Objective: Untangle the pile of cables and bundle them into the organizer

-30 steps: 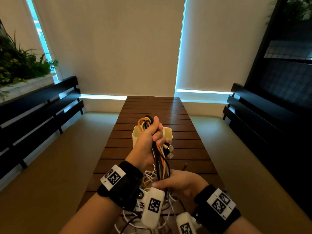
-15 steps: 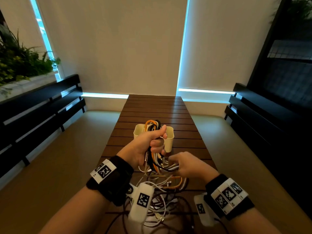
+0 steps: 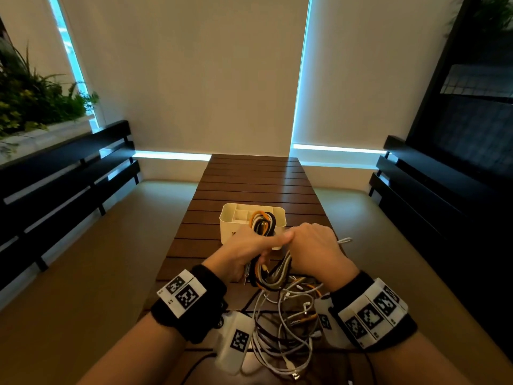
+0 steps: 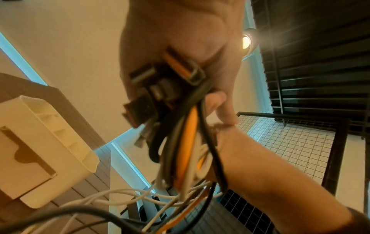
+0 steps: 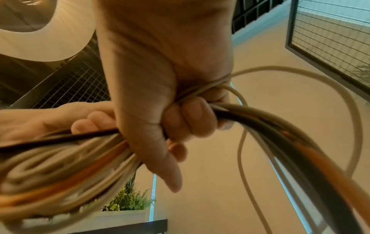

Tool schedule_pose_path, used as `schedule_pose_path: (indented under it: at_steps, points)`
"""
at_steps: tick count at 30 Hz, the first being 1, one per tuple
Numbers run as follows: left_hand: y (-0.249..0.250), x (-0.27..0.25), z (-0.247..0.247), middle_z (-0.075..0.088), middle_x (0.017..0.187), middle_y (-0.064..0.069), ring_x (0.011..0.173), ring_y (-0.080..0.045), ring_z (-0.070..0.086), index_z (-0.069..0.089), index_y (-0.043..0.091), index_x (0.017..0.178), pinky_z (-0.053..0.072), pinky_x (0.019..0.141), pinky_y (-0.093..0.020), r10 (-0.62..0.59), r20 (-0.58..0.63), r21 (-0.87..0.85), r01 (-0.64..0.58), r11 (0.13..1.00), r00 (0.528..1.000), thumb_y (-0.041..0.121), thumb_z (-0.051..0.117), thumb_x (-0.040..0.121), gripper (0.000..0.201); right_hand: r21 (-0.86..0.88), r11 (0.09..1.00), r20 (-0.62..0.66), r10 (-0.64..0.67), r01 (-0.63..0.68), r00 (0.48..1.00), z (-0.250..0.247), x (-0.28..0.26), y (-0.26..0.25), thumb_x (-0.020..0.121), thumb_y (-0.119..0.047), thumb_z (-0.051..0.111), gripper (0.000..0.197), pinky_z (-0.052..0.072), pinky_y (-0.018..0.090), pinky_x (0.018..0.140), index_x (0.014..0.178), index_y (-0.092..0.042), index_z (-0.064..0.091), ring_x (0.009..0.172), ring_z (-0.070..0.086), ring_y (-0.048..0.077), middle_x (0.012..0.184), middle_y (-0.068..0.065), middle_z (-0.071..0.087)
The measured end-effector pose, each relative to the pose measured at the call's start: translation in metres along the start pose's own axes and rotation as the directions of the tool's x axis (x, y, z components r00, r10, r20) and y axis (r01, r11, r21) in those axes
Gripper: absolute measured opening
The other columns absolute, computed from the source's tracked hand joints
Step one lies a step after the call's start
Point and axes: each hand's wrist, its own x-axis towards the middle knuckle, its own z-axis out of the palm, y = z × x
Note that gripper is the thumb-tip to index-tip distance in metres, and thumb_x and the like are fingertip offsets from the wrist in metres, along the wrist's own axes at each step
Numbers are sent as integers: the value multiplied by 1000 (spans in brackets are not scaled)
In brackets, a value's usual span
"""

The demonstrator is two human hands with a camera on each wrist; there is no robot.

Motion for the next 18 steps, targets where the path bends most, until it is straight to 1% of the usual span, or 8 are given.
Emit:
schedule_pose_path:
  at_steps: [2,4,6,8,10,12,14,18]
  points:
    - [-5,0,3,57,65,-8,45,-8,44,65,-1,90,41,46,-18,32,-11,-9,-32,999,999,37,82,63,50,54,998,-24,31,-30,999,1,5,1,86,-31,58,9,39,31,65,85,-25,51,85,60,23,89,0,62]
    - [-9,-1,4,59,75,-11,46,-6,45,66,-4,95,41,46,-15,35,-14,-6,-35,999,999,26,81,67,43,89,995,-28,57,-54,998,4,10,0,87,-33,54,13,41,32,64,82,-24,46,76,55,22,85,0,61]
    - [-12,-2,5,59,80,-14,52,-9,45,65,-6,94,40,48,-14,54,2,2,-54,999,999,25,83,64,46,144,986,-33,95,-89,995,8,12,-1,86,-36,53,13,43,33,65,83,-24,49,75,55,22,84,-1,61]
    - [-14,0,5,66,83,-9,64,-17,49,68,-1,94,41,49,-15,42,14,-22,-42,999,999,29,85,56,51,190,975,-34,124,-115,992,10,14,0,85,-32,54,8,46,34,67,83,-25,50,80,60,23,84,-2,63]
    - [-16,0,6,70,80,1,73,-20,52,71,12,87,41,52,-17,25,39,-27,-24,999,999,28,89,55,40,233,964,-17,135,-127,991,11,15,1,83,-28,58,7,48,35,68,87,-26,53,83,61,23,83,-3,62]
    - [-16,-3,10,69,75,7,71,-10,58,67,18,86,42,53,-18,26,83,-4,-25,1000,996,17,86,62,31,246,963,-9,117,-111,993,11,15,1,80,-24,63,20,46,34,68,97,-26,54,86,61,23,88,-3,63]
    - [-14,-6,15,70,76,7,72,-6,62,66,17,89,46,58,-20,47,117,48,-52,997,992,5,83,65,33,240,964,1,115,-112,993,11,13,-2,80,-19,63,27,42,34,68,104,-23,52,91,60,25,96,0,64]
    - [-12,-4,22,71,84,-4,80,-16,67,67,9,87,56,73,-30,48,50,171,-56,984,998,-8,80,58,36,232,962,41,137,-143,990,11,11,-4,80,-17,65,31,41,36,72,104,-20,47,98,58,28,101,3,62]
